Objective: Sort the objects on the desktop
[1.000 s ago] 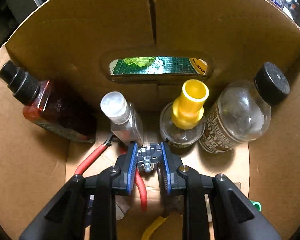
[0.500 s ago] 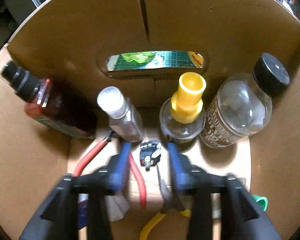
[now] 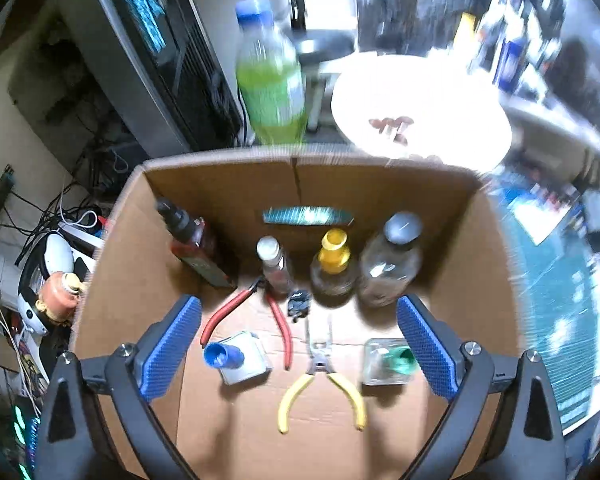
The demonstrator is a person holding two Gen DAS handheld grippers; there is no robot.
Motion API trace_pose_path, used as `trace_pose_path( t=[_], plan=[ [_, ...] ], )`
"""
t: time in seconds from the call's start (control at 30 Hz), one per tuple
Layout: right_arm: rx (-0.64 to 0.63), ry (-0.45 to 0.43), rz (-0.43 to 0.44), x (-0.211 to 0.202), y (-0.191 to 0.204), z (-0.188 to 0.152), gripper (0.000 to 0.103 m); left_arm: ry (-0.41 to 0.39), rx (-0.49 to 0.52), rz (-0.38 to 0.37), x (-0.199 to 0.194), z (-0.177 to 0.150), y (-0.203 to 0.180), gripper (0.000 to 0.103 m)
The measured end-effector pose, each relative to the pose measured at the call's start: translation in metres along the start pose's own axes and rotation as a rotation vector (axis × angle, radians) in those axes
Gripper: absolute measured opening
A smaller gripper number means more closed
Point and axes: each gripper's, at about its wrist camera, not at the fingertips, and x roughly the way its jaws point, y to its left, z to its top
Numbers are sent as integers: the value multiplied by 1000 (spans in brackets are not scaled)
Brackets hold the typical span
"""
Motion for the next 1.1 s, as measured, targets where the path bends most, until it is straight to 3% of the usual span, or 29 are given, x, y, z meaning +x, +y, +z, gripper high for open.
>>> trace_pose_path(
  t=[0.07,0.17,0.3,0.53,0.73,0.9,1.1],
  plan=[
    [-2,-4,1,-1,0,1,91,-77,-11,-18,-20,22,-1,101],
    [-4,-10,3,-4,0,3,91,-191,-18,-18,-45,30,-2,103],
    [-14,-23,4,-7,1,7,91,-274,-46,-39,-73,39,11,103],
    [-73,-58,18,-21,4,24,91,-350,-58,-39,-109,10,9,103],
    [-129,-80,73,-37,8,59,91,-480,-99,-59,-129,-37,-8,103],
    [-147,-76,134,-49,15,93,92,-525,-112,-32,-133,-73,-27,103],
    [-180,-113,149,-67,23,131,94,-473,-132,-14,-115,-90,-39,103]
  ],
)
